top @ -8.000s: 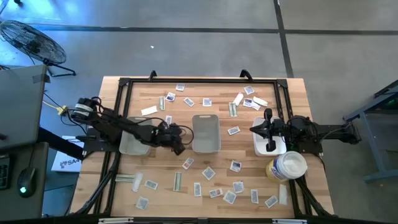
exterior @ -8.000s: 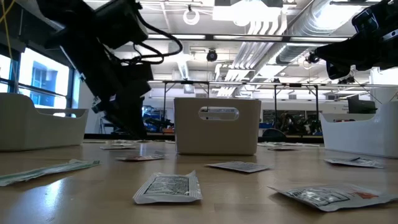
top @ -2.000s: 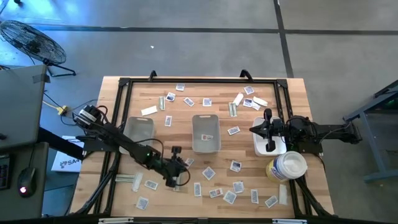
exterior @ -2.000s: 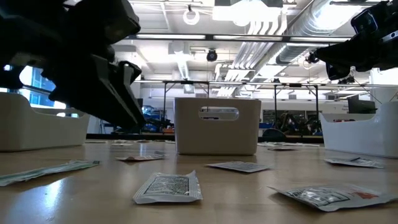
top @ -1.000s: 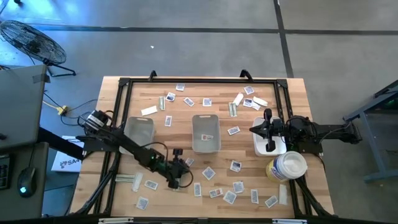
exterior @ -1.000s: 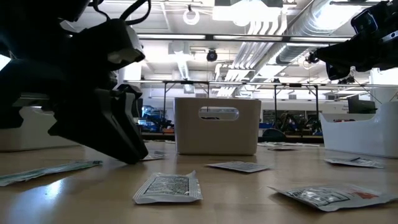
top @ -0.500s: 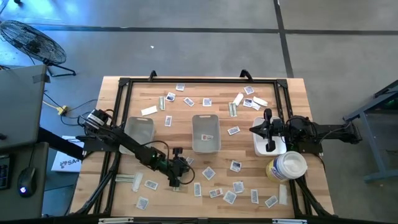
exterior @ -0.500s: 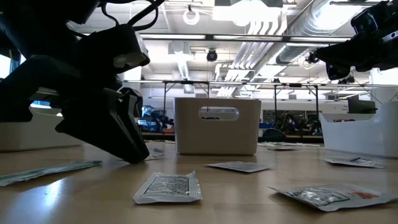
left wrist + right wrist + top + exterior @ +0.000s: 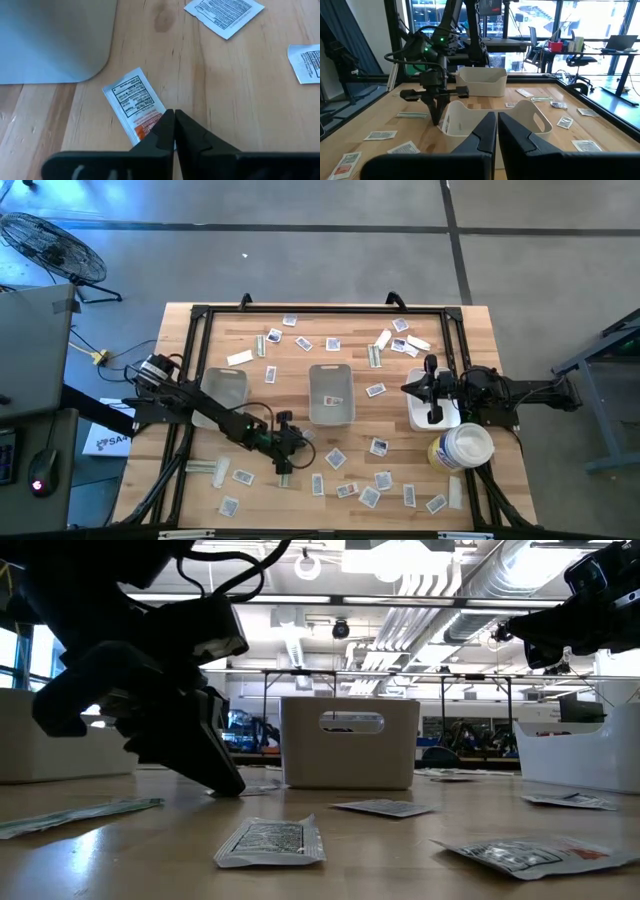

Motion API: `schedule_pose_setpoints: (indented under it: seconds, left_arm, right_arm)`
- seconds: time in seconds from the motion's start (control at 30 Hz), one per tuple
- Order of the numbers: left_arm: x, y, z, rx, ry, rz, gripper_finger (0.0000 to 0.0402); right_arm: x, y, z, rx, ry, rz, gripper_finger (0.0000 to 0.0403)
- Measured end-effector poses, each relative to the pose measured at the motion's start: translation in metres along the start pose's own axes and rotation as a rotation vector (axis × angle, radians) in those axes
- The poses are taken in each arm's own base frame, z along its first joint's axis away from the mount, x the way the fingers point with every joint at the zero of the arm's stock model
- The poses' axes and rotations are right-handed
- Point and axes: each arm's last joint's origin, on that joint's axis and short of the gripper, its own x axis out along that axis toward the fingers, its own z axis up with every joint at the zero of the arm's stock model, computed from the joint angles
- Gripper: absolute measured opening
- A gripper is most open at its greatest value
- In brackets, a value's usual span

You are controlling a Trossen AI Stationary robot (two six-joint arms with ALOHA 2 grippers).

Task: Pick & Place First Aid Supplies
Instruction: Put the ointment pack into the right gray bin

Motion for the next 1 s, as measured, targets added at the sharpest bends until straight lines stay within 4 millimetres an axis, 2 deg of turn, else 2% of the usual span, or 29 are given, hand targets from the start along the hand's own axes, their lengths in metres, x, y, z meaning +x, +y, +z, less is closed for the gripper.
schedule_pose_setpoints:
  seconds: [0.57, 1.0]
  left_arm:
    - [-0.029, 0.000, 0.019, -0.001, -0.063, -0.105, 0.0000]
    - [-0.046, -0.003, 0.029, 0.013, -0.143, -0.119, 0.0000]
  right_arm:
    - [0.000, 0.000, 0.000, 0.000, 0.000, 0.001, 0.0012]
    - [0.000, 0.000, 0.000, 0.000, 0.000, 0.000, 0.0012]
